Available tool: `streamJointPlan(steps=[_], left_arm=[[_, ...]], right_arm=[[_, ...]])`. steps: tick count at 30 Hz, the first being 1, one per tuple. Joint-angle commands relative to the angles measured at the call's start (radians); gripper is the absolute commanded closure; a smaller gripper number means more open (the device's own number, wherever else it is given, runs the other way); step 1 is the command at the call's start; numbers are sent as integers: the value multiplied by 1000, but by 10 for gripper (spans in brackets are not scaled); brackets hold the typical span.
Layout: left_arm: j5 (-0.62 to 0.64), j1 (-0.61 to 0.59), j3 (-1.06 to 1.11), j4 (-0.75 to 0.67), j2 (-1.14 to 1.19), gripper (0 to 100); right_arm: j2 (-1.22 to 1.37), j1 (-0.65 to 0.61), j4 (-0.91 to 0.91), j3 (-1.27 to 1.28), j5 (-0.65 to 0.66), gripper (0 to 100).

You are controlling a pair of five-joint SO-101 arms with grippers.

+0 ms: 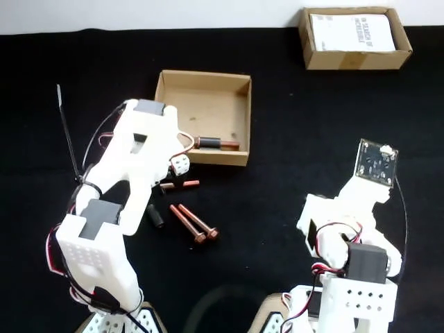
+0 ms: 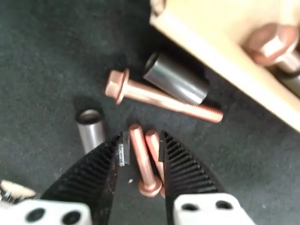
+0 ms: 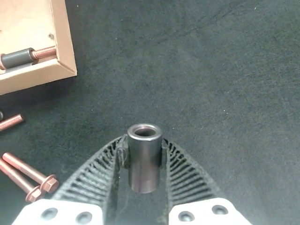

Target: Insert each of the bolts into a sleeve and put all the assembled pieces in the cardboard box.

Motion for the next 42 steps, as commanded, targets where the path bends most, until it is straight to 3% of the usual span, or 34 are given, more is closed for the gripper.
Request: streamJointPlan(steps=[1, 7, 12, 20, 33, 42], left_arm=[[0, -12, 1, -49, -4, 881], [-2, -10, -4, -144, 16, 881], [3, -12, -54, -143, 154, 884], [3, -21, -216, -35, 259, 884], [-2, -27, -231, 158, 262, 881], [0, -54, -229, 164, 387, 880]], right_arm=[[-13, 8, -16, -2, -3, 991], [-13, 8, -16, 4, -3, 991], [-13, 8, -15, 4, -3, 991], [-13, 8, -15, 4, -2, 991], [-8, 4, -16, 4, 38, 991], [-8, 4, -12, -1, 38, 991]])
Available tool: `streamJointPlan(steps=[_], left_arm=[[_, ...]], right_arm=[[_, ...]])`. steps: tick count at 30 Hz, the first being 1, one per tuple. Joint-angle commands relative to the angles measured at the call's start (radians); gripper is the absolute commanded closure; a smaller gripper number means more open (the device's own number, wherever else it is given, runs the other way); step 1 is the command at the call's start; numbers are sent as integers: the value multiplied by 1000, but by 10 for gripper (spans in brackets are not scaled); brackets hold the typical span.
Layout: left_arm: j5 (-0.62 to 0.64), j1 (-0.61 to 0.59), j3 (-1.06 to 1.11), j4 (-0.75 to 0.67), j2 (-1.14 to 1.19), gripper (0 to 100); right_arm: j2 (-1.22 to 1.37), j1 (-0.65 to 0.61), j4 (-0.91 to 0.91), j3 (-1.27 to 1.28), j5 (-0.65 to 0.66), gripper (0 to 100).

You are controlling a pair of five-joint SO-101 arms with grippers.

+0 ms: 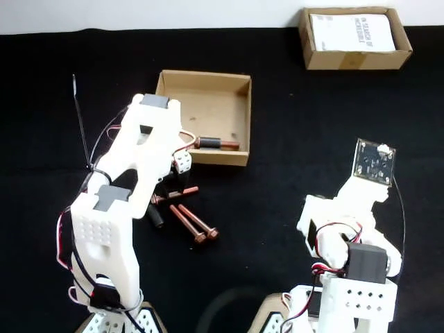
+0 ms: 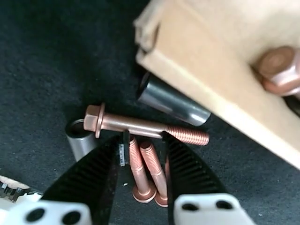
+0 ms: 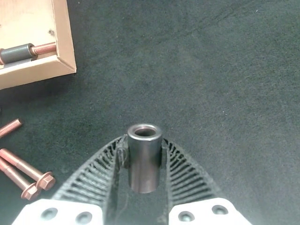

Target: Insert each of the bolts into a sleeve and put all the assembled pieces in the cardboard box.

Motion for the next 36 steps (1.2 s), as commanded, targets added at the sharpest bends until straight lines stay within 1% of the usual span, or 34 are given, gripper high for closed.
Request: streamJointPlan(steps=[1, 3, 9, 14, 16, 18, 20, 27, 31, 36], left_arm=[[2, -28, 1, 26, 93, 880], [2, -28, -7, 26, 130, 880], [-5, -21, -122, 51, 140, 882], [-8, 5, -232, 141, 133, 886], [-66, 13, -243, 144, 114, 918], [-123, 13, -243, 143, 73, 998], [-161, 25, -249, 141, 19, 982], [-341, 67, -289, 140, -200, 992], [-384, 90, -236, 144, -320, 992], [-381, 133, 18, 143, -429, 992]], right_arm=[[-8, 5, -12, -4, 9, 991], [-8, 5, -10, -5, 9, 991], [-8, 7, -15, -5, 9, 991], [-8, 5, -16, -5, 11, 991], [-8, 5, -16, -5, 11, 991], [-8, 5, -16, -5, 8, 991], [-8, 5, -16, -5, 6, 991], [-8, 5, -18, -5, 5, 991], [-10, 5, -18, -5, 5, 991], [-13, 5, -18, -5, 5, 991]])
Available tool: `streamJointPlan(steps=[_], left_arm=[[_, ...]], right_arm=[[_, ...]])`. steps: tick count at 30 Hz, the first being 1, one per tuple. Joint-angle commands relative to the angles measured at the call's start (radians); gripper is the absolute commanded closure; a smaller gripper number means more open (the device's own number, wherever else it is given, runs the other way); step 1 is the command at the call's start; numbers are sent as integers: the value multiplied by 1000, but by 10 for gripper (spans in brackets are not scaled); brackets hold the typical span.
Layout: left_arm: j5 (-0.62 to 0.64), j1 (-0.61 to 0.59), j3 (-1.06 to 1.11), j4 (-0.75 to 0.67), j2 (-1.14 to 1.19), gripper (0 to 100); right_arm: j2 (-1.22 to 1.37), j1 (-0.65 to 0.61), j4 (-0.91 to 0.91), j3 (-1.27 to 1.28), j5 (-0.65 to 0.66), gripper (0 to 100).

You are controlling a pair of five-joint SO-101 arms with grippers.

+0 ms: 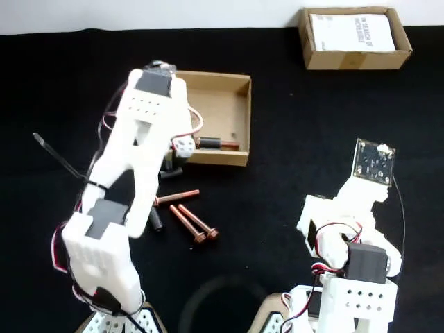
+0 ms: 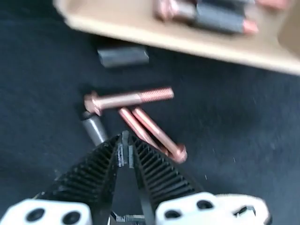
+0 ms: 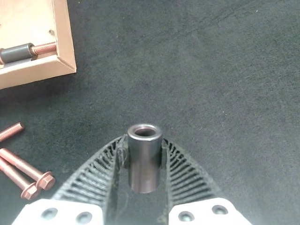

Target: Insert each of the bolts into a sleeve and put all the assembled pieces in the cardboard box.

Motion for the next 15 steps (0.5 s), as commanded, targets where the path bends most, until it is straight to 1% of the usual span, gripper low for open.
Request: streamJointPlan(steps=[1, 4, 6, 11, 15], left_arm=[[-3, 36, 185, 9, -94, 992], [0, 36, 315, 3, -88, 992], [0, 28, 361, -41, -76, 992], [-2, -53, 418, -184, -15, 992], [-2, -87, 418, -229, 85, 992]], right_arm=[[-13, 7, -18, -5, 2, 991], [-13, 8, -18, -5, 2, 991], [-13, 8, -18, -5, 2, 991], [-13, 8, -18, -5, 2, 991], [-15, 8, -16, -5, 2, 991]])
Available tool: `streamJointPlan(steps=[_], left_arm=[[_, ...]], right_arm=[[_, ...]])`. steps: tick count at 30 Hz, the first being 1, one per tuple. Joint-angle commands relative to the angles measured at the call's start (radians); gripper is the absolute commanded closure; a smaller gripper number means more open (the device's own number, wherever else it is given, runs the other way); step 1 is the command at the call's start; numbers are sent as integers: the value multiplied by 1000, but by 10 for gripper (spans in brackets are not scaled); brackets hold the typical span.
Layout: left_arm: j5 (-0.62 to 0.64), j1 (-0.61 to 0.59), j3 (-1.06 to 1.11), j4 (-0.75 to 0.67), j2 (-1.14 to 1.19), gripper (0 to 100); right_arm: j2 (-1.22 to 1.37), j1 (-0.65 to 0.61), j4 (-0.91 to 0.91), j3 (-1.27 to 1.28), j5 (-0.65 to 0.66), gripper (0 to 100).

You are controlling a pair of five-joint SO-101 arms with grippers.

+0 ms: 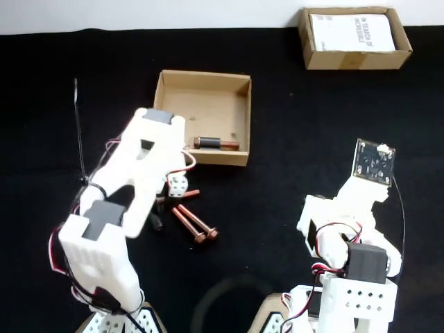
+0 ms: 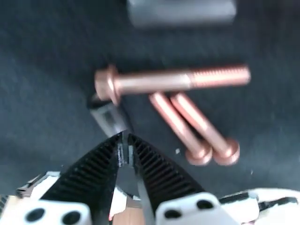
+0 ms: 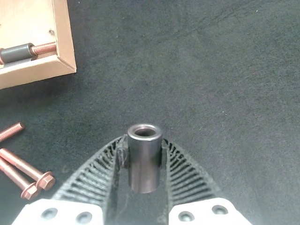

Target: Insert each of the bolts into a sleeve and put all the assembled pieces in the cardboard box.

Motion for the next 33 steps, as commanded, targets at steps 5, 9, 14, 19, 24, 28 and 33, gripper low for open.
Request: streamJointPlan(steps=[5, 9, 14, 19, 24, 28, 33], left_arm=[[9, -36, -25, -86, 147, 992], [74, -70, -142, -104, 209, 992], [81, -114, -354, -101, 280, 992], [147, -143, -513, -97, 328, 992], [164, -137, -587, -95, 341, 992], [164, -102, -596, -40, 332, 992], [166, 13, -659, 184, 332, 992]], right_arm=[[-15, 8, -16, -5, 2, 991], [-15, 8, -16, -5, 2, 991], [-15, 7, -16, -5, 2, 991], [-15, 8, -16, -4, 2, 991], [-15, 8, -16, -4, 3, 991], [-15, 8, -16, -1, 5, 991], [-15, 7, -18, -1, 6, 991]])
